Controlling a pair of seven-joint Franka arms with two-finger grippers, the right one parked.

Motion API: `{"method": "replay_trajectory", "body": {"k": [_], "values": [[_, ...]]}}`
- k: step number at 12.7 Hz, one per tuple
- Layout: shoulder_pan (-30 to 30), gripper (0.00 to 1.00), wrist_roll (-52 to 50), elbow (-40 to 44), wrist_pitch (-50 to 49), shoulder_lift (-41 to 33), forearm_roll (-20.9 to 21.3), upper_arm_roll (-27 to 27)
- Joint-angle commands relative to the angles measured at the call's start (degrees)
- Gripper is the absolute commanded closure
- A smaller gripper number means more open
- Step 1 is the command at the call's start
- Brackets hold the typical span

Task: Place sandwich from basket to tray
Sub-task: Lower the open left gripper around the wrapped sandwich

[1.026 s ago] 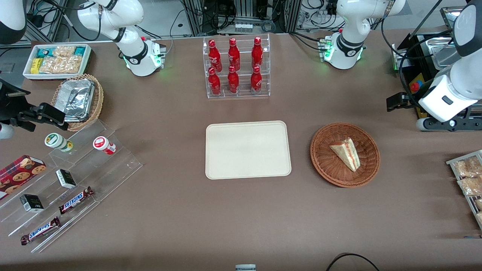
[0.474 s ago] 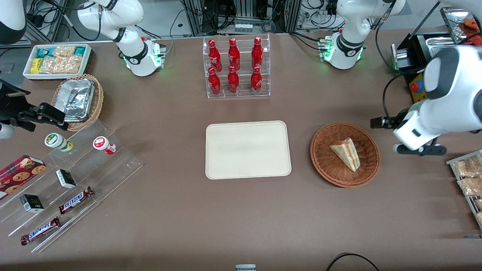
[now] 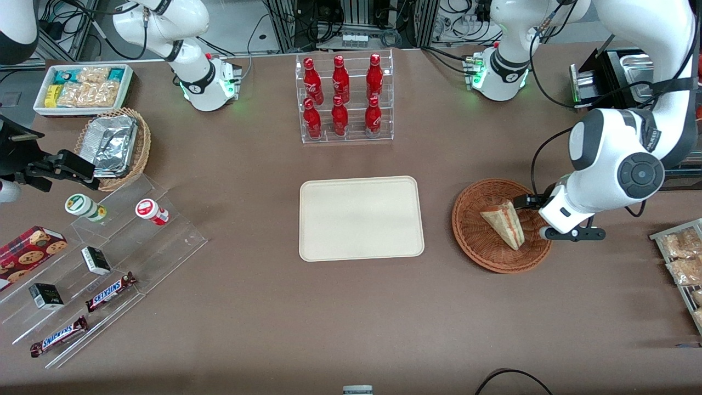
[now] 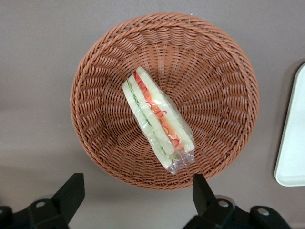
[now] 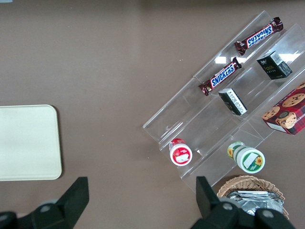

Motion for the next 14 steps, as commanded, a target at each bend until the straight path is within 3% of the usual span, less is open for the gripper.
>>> {"method": "replay_trajectory", "body": {"k": [1,7,12,14], "values": [[-0.33,0.0,-8.6,-4.36,3.36,-2.56,0.46,0.0],[-2.96,0.0,-28.83,-16.14,17.16,-7.13,0.46,-0.18],[-3.67,0.0,-43.07,-16.76,19.37,-6.52,0.46,-0.18],[-3.67,0.0,-44.24,-16.77,20.07,-5.99,0.46,-0.27]]}}
